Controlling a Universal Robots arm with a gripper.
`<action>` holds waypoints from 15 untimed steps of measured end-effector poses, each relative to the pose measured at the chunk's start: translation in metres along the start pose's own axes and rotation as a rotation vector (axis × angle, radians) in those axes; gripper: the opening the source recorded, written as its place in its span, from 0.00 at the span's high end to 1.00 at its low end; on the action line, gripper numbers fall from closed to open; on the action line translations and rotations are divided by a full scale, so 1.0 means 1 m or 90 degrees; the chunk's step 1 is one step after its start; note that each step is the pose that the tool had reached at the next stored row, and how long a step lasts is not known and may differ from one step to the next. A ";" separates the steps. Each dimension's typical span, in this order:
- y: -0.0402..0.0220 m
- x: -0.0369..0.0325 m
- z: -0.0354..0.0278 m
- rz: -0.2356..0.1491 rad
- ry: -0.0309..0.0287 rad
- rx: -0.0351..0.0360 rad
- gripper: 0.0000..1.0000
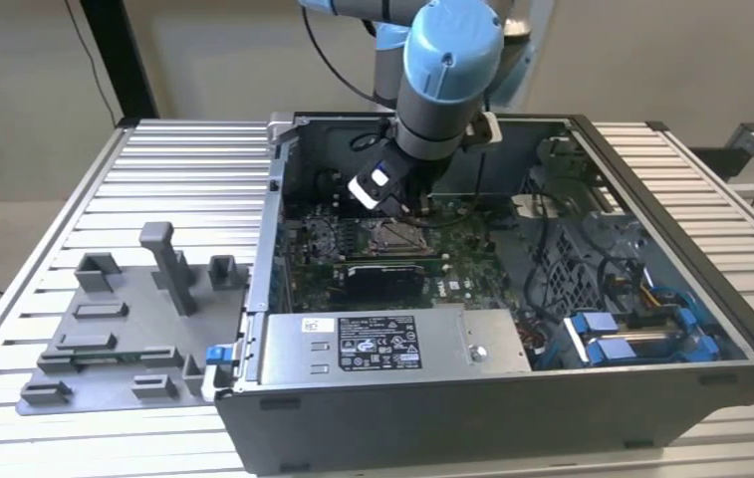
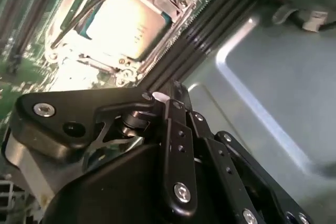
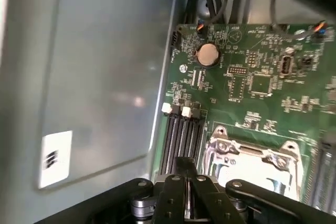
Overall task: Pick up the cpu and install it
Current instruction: 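Install the first cpu locking lever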
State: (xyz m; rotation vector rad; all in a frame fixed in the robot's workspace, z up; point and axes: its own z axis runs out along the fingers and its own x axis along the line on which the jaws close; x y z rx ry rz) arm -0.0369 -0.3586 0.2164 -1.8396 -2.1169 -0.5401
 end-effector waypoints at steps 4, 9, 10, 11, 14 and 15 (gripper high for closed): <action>-0.0014 -0.0072 -0.0090 0.000 -0.0028 0.0005 1.00; -0.0024 -0.0149 -0.0157 0.000 -0.0218 0.0033 1.00; -0.0025 -0.0160 -0.0165 0.000 -0.0310 0.0047 1.00; -0.0026 -0.0169 -0.0169 0.000 -0.0413 0.0063 1.00; -0.0029 -0.0191 -0.0180 -0.001 -0.0724 0.0105 1.00; -0.0029 -0.0195 -0.0183 0.000 -0.0802 0.0114 1.00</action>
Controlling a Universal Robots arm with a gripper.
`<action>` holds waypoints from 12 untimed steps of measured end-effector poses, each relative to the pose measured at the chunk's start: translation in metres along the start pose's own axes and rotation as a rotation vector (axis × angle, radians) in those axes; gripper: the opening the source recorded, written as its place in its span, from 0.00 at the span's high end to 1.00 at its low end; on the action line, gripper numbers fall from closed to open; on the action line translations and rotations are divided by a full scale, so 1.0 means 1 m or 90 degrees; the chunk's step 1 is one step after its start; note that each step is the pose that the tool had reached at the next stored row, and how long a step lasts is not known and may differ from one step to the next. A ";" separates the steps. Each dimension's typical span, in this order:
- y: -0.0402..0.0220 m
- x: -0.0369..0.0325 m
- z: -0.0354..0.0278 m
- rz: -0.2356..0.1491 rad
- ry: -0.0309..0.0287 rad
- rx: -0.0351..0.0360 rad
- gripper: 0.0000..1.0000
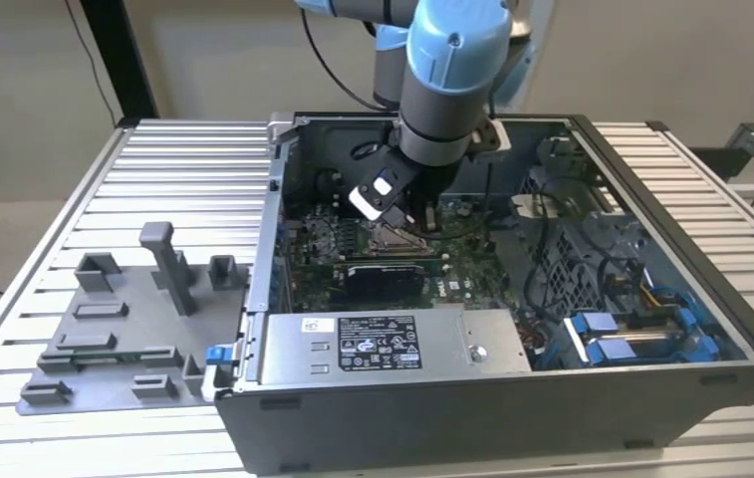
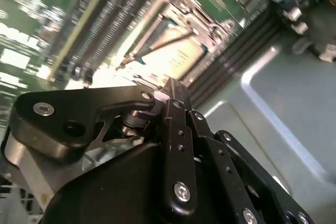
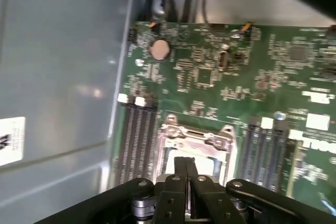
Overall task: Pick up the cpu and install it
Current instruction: 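Install the first cpu locking lever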
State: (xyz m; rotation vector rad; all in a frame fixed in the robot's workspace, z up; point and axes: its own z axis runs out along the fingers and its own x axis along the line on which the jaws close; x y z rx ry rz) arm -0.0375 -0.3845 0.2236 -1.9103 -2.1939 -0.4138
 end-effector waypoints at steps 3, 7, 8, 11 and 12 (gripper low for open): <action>0.0005 -0.0004 -0.0009 0.007 -0.0144 0.0005 1.00; 0.0026 0.0003 -0.0037 0.021 -0.0260 0.0005 1.00; 0.0029 0.0005 -0.0043 0.024 -0.0294 0.0007 1.00; 0.0031 0.0001 -0.0048 0.030 -0.0431 0.0019 1.00; 0.0032 0.0002 -0.0048 0.030 -0.0513 0.0033 1.00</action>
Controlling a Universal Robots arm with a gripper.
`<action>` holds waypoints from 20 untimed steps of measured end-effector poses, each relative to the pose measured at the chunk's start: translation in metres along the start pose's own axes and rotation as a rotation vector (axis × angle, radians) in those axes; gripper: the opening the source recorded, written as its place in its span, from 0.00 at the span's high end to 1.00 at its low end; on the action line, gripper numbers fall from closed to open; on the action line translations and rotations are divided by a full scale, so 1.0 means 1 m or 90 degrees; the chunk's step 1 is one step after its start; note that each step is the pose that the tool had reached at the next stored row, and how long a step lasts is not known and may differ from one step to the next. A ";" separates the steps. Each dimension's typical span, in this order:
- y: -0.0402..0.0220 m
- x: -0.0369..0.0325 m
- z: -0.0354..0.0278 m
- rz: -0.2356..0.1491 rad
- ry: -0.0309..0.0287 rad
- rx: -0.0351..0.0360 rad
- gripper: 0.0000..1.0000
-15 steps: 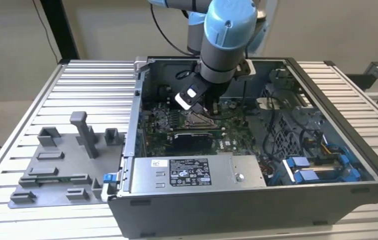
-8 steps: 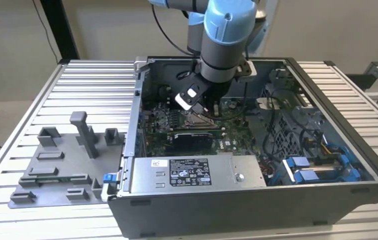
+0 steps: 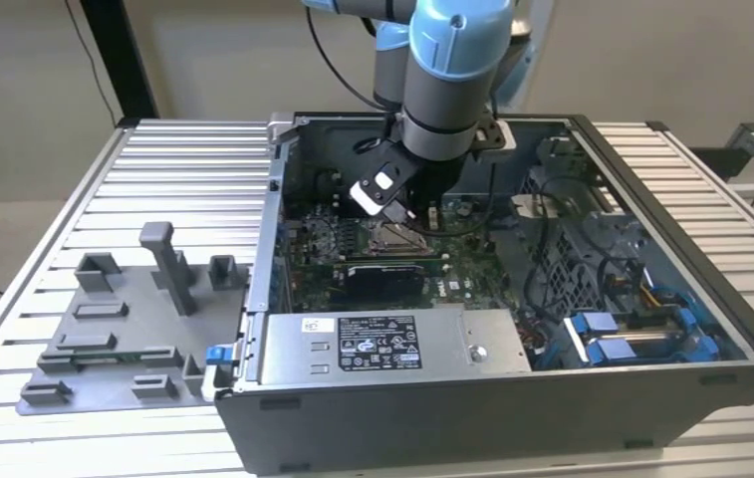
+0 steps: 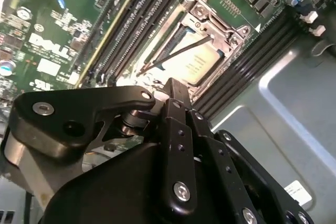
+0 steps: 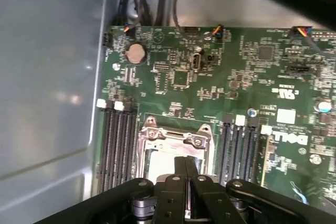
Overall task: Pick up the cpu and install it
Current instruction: 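Install the first cpu locking lever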
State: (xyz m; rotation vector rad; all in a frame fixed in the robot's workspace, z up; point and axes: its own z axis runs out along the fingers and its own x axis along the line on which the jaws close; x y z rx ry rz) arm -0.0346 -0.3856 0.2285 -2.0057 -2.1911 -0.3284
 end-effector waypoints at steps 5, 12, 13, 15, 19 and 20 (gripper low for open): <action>0.0016 -0.0001 0.0000 0.000 -0.0008 0.0005 1.00; 0.0040 -0.0004 0.0001 0.000 -0.0008 0.0005 1.00; 0.0044 -0.0004 0.0001 0.000 -0.0008 0.0005 1.00; 0.0051 -0.0005 0.0001 0.000 -0.0009 0.0005 1.00; 0.0064 -0.0006 0.0002 0.000 -0.0008 0.0005 1.00; 0.0068 -0.0006 0.0002 0.000 -0.0008 0.0005 1.00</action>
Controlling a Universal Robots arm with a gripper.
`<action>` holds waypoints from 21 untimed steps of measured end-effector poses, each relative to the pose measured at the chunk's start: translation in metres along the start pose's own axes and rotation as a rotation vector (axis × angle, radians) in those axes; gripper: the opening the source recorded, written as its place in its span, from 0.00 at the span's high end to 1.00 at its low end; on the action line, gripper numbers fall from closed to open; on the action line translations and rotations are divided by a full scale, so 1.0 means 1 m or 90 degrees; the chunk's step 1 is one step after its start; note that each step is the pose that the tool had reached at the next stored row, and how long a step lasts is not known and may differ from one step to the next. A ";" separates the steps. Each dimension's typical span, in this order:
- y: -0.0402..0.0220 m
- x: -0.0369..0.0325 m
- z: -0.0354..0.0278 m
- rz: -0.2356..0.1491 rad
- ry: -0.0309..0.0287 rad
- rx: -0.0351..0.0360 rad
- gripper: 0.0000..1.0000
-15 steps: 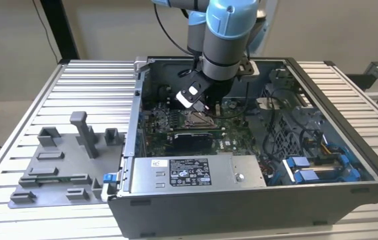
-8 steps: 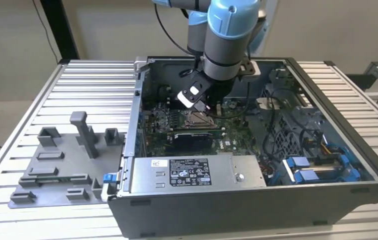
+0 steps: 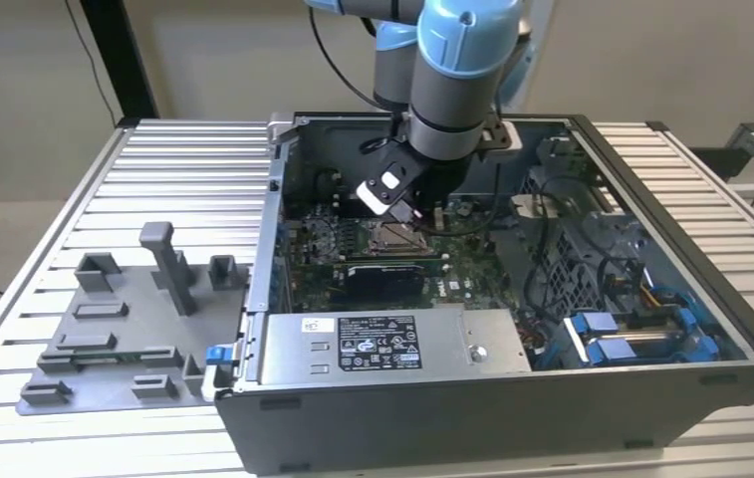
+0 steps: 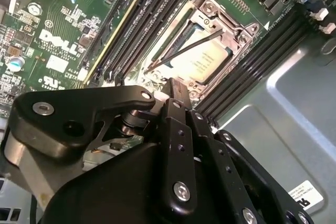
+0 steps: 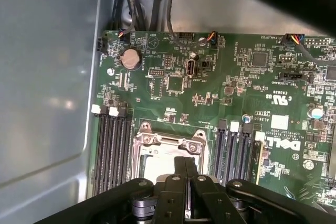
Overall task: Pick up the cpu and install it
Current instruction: 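Install the first cpu locking lever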
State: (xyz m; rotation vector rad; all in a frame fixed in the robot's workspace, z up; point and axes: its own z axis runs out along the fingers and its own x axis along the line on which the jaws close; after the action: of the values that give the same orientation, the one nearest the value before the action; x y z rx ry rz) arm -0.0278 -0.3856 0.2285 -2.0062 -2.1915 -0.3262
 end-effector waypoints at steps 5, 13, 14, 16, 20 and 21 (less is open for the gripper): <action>0.0017 -0.0002 0.0001 0.000 0.0000 0.0000 1.00; 0.0045 0.0014 -0.0095 -0.002 0.0005 0.0025 1.00; 0.0051 0.0014 -0.0114 -0.003 0.0000 0.0037 1.00; 0.0061 0.0007 -0.0125 -0.006 -0.0011 0.0068 1.00; 0.0064 -0.0053 -0.0136 -0.011 -0.0008 0.0089 1.00; 0.0031 -0.0061 -0.0142 -0.011 -0.0010 0.0085 1.00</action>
State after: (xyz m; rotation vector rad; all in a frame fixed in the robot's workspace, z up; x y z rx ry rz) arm -0.0246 -0.3949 0.2408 -1.9823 -2.2074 -0.3113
